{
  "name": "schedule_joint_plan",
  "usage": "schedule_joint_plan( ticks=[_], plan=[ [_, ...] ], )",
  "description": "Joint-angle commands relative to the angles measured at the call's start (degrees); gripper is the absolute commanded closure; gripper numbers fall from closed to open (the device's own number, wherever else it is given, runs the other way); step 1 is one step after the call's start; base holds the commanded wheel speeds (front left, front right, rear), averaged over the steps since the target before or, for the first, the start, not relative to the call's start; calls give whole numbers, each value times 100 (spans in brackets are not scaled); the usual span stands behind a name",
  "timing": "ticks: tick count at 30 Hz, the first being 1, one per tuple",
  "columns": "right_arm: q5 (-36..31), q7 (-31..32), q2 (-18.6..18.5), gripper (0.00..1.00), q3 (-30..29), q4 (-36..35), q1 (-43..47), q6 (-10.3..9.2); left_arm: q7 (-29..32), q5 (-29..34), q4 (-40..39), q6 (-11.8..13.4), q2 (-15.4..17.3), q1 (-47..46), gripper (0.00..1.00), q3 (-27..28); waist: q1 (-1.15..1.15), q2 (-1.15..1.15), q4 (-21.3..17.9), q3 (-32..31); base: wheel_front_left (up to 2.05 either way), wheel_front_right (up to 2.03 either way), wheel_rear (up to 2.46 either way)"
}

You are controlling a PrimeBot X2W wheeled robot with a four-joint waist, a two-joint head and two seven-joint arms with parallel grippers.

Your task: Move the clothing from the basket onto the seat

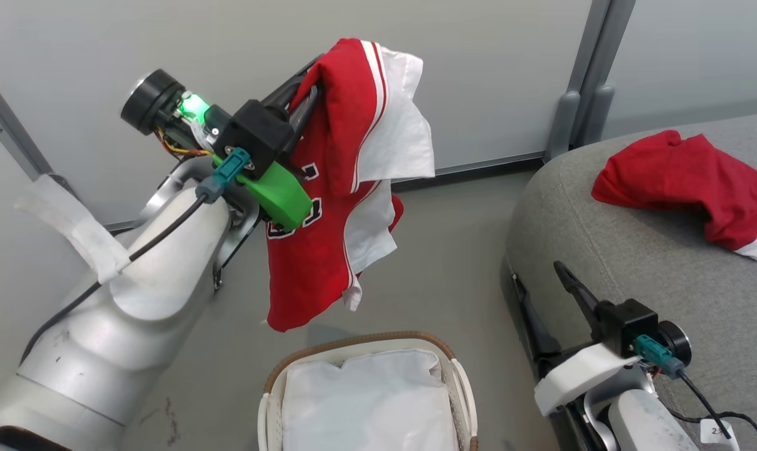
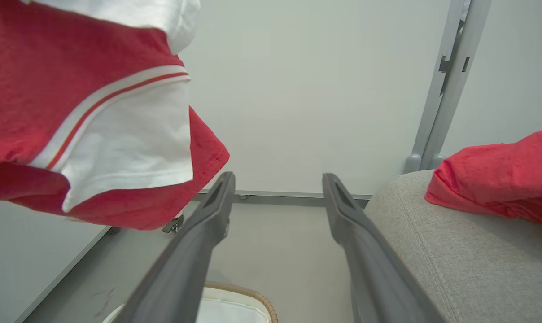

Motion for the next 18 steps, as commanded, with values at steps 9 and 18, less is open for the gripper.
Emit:
schedule_joint_plan(
  ticks=[9,18],
  plan=[
    [95,-28,-21,0,1154,38,-483,-8,68,-158,188,2,-234,-685,100,-167,1,0,53,-3,0,0,0],
    [402,-28,-23,0,1913,319,-1123,-8,73,-297,431,2,-675,-1068,100,-496,1,0,329,-11,0,0,0]
  ],
)
